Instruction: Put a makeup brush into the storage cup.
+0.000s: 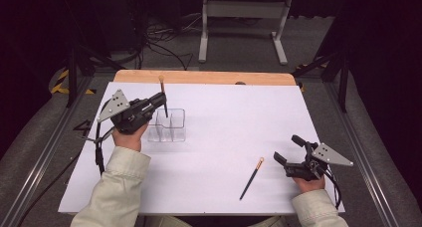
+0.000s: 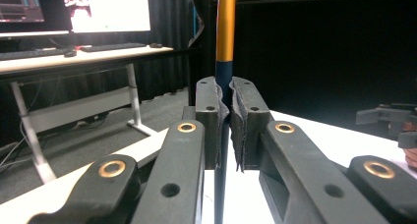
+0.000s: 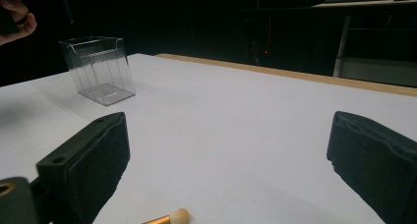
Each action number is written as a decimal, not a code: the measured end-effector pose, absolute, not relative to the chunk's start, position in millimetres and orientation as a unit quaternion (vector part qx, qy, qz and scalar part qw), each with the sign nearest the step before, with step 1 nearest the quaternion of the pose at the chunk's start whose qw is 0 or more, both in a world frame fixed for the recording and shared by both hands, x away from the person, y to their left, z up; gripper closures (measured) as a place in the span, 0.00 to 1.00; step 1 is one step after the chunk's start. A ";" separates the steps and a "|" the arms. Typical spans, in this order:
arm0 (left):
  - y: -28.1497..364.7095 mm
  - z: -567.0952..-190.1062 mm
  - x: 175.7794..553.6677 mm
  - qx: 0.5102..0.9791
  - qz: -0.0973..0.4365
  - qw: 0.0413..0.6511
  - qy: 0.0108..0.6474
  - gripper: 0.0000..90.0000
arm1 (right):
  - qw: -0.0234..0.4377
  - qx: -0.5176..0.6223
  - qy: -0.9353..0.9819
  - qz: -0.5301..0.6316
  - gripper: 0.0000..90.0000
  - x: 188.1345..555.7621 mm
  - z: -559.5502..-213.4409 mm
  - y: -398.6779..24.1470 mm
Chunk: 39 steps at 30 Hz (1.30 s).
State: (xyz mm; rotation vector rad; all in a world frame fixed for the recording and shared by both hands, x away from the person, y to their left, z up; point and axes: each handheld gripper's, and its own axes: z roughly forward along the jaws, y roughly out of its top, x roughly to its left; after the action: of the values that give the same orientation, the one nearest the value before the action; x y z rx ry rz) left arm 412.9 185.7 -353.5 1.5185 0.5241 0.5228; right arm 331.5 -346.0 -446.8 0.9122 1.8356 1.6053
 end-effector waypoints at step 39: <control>192.3 -396.0 430.1 0.696 0.223 0.625 0.275 0.92 | 0.262 0.337 0.680 0.596 0.03 332.0 -447.0 -346.0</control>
State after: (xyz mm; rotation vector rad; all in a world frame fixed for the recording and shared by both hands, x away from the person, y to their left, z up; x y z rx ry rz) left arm 430.1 192.3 -396.0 1.5979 0.6304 0.5123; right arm 332.0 -346.0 -447.0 0.9128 1.8397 1.6125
